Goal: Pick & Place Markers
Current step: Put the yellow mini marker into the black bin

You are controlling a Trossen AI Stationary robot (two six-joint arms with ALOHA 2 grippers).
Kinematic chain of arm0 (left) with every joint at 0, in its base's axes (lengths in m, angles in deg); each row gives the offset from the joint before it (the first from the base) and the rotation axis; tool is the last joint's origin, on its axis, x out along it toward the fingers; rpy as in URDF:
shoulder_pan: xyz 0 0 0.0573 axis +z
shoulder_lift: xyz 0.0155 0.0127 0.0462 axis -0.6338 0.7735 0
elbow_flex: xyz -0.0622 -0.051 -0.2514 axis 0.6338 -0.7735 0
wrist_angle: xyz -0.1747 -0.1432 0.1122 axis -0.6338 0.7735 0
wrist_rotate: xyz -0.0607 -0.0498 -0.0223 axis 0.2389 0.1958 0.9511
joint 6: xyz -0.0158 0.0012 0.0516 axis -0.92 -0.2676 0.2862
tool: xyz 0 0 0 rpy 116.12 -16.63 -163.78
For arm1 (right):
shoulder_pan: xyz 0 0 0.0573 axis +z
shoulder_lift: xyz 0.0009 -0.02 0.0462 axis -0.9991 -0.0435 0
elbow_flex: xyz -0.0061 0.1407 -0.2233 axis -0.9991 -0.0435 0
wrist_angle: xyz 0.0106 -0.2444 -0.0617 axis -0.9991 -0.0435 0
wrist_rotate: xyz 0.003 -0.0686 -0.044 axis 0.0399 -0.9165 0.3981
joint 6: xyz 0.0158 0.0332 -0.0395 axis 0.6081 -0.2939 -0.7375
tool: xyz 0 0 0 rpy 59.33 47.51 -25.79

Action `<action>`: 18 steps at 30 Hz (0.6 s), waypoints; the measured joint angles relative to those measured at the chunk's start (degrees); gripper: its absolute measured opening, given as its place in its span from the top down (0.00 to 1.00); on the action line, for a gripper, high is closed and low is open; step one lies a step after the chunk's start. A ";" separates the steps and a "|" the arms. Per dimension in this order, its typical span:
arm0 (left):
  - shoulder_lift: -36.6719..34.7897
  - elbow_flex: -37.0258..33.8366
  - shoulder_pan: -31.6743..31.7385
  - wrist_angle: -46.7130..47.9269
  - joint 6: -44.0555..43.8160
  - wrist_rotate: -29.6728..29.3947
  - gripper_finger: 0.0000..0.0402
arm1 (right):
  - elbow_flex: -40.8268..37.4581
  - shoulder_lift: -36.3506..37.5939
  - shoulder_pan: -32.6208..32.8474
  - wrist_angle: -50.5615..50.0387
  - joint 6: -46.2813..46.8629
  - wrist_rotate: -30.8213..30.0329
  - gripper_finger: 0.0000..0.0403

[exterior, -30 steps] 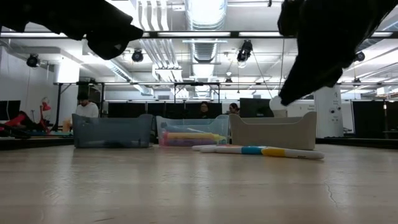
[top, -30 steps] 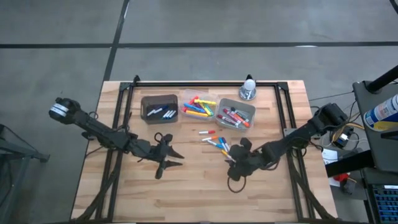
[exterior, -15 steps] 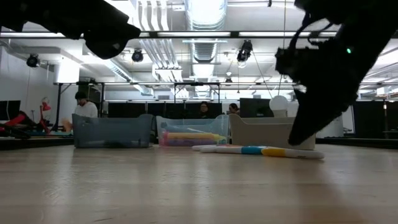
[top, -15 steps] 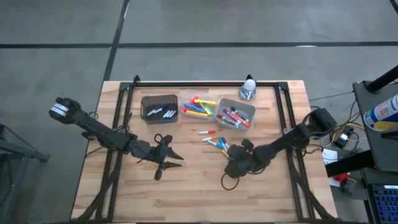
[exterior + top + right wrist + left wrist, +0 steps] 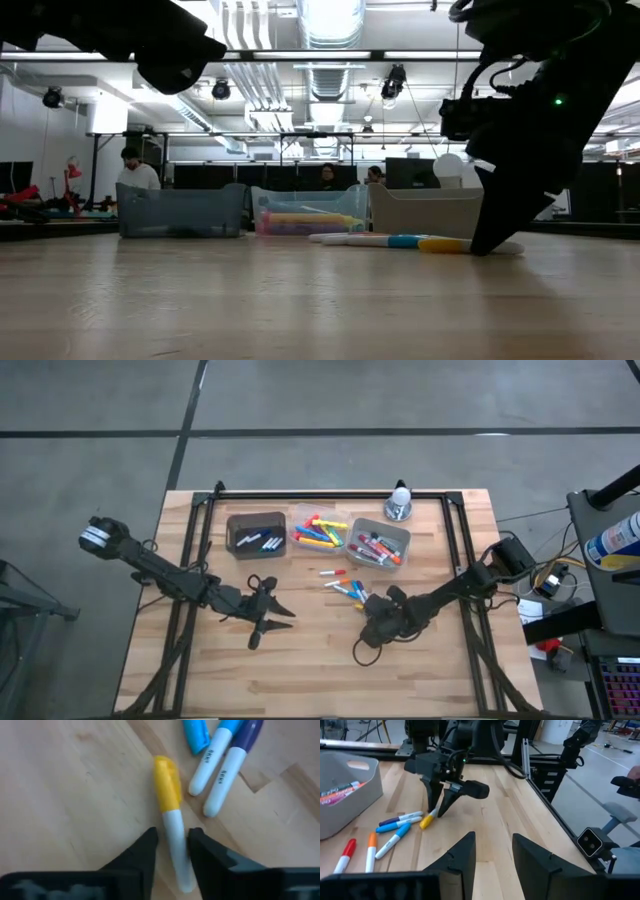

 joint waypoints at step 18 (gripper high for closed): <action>-2.03 0.00 -0.19 1.31 -2.69 3.54 0.70 | 14.61 -0.33 -1.31 0.48 -22.90 -4.63 0.94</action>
